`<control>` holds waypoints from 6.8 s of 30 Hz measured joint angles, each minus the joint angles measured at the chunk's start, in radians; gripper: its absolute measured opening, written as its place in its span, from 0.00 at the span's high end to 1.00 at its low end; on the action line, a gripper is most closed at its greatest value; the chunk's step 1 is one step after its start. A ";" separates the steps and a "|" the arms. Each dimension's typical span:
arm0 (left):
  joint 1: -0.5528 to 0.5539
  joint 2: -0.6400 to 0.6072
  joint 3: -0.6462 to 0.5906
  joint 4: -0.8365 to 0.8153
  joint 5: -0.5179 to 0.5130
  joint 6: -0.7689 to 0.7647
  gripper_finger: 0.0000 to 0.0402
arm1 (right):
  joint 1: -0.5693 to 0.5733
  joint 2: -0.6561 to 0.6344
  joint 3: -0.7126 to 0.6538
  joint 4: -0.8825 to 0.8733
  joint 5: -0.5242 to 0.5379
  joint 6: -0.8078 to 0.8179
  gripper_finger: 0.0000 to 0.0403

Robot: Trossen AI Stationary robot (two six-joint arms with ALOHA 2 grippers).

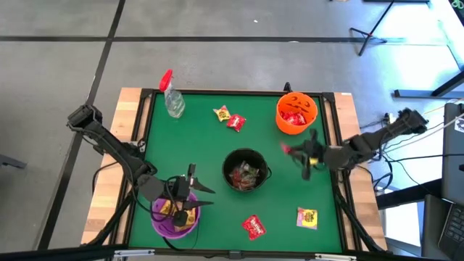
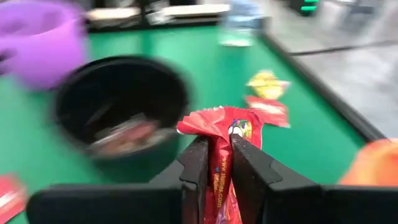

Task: Sort candy
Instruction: Put the red candy into the orange bucket, then put the yellow candy into the purple bucket

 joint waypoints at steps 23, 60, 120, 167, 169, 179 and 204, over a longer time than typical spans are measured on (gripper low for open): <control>0.026 0.000 0.000 -0.007 -0.019 -0.002 0.65 | -1.049 -0.065 -0.075 0.011 -0.464 -0.116 0.82; 0.020 0.000 0.000 -0.034 -0.026 -0.062 0.65 | -0.312 0.001 0.149 -0.262 -0.805 0.060 0.58; 0.023 0.000 0.000 -0.026 -0.053 -0.083 0.65 | 0.421 0.826 0.348 -0.316 -0.425 0.408 0.90; 0.093 0.103 0.000 0.135 0.006 -0.072 0.39 | -0.029 0.823 0.525 0.472 -0.092 -0.281 0.92; 0.100 0.107 0.000 0.134 -0.007 -0.075 0.39 | -0.029 0.823 0.525 0.477 -0.078 -0.281 0.92; 0.144 0.114 0.000 0.147 -0.090 -0.114 0.42 | -0.029 0.843 0.524 0.479 -0.079 -0.278 0.92; 0.153 0.112 0.000 0.049 -0.044 -0.204 0.65 | -0.029 0.901 0.527 0.549 -0.113 -0.309 0.92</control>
